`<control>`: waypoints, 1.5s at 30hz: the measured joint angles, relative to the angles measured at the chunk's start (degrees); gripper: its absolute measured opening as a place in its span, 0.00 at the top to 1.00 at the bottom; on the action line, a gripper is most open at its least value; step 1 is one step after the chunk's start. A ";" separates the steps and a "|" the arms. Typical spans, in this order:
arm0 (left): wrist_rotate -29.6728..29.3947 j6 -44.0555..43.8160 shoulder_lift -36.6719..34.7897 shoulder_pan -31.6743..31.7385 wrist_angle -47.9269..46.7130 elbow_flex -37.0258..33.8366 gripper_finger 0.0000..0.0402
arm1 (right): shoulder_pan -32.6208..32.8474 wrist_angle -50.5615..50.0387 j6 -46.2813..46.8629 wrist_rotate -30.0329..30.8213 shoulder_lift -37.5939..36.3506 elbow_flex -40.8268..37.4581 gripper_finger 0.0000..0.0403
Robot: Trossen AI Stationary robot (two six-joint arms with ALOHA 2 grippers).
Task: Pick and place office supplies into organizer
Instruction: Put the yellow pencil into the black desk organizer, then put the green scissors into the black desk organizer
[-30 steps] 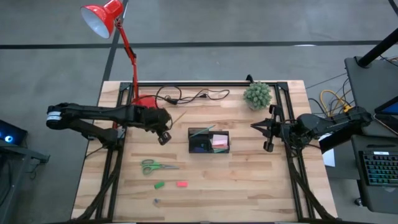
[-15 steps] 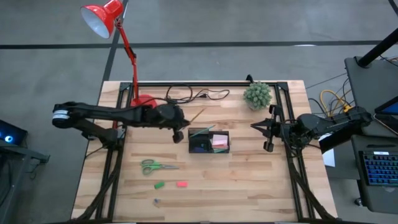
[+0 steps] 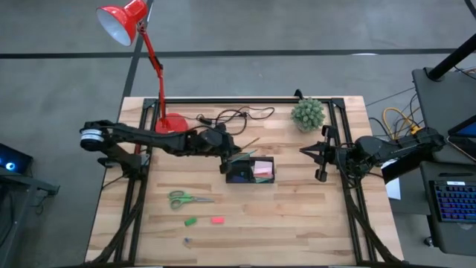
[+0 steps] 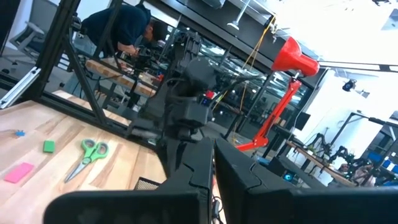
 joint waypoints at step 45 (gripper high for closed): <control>2.34 4.20 2.01 -0.13 -0.30 -2.67 0.81 | -0.02 -0.61 0.01 0.00 0.00 0.00 0.98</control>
